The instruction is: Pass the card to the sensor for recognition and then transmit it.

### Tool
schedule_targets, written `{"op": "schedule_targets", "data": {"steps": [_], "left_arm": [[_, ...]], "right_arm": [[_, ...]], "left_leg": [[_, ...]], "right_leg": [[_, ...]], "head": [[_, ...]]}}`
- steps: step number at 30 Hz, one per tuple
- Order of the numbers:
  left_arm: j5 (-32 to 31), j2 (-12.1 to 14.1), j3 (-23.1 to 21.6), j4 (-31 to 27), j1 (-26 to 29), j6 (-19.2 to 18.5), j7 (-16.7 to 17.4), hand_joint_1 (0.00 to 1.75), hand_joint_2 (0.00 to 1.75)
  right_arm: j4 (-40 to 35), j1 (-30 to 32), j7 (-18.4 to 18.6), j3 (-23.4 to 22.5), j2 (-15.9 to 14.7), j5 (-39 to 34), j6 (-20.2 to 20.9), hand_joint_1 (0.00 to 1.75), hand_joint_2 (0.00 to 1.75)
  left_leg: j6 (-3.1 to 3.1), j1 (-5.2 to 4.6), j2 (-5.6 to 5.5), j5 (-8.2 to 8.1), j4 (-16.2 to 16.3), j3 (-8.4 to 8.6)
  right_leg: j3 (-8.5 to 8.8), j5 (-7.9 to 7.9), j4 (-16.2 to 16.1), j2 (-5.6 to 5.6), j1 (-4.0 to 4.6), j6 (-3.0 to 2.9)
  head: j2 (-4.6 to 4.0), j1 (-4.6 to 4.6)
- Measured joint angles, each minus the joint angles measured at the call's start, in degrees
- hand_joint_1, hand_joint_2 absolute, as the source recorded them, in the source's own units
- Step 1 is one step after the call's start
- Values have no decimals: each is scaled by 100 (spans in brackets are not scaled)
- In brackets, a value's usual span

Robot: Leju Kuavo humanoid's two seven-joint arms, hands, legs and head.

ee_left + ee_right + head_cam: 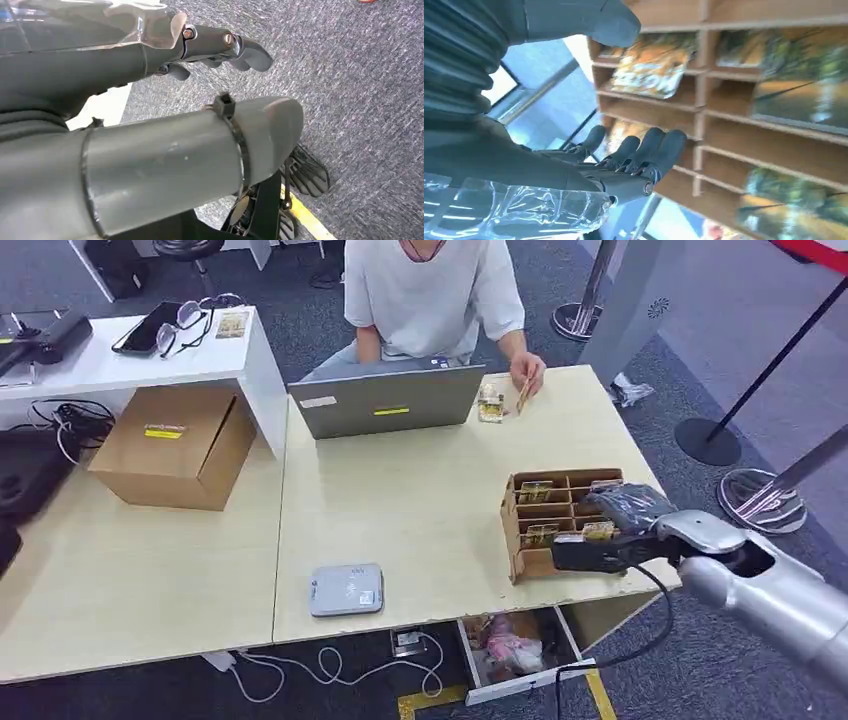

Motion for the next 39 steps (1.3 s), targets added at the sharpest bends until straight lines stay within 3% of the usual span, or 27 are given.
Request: {"op": "schedule_targets", "data": {"steps": [18, 23, 25, 39], "left_arm": [[-37, 7, 0, 0, 55, 31, 2, 0, 0], [-57, 9, 0, 0, 59, 37, 2, 0, 0], [-61, 9, 0, 0, 62, 39, 0, 0, 0], [-70, 9, 0, 2, 78, 44, 2, 0, 0]], "right_arm": [[-223, -123, -116, -234, -190, -17, 157, 63, 175], [-243, -100, -92, -234, -245, -87, 153, 79, 175], [-243, -58, -66, -234, -260, -103, 136, 68, 175], [-243, 169, 0, -234, -265, -105, 33, 68, 175]], "left_leg": [[0, 1, 0, 0, 0, 0], [0, 0, 0, 0, 0, 0], [0, 0, 0, 0, 0, 0], [0, 0, 1, 0, 0, 0]], "right_leg": [[0, 0, 0, -1, 0, 0], [0, 0, 0, -1, 0, 0], [0, 0, 0, -1, 0, 0], [0, 0, 0, -1, 0, 0]], "head": [[0, 0], [0, 0], [0, 0], [0, 0]]}}
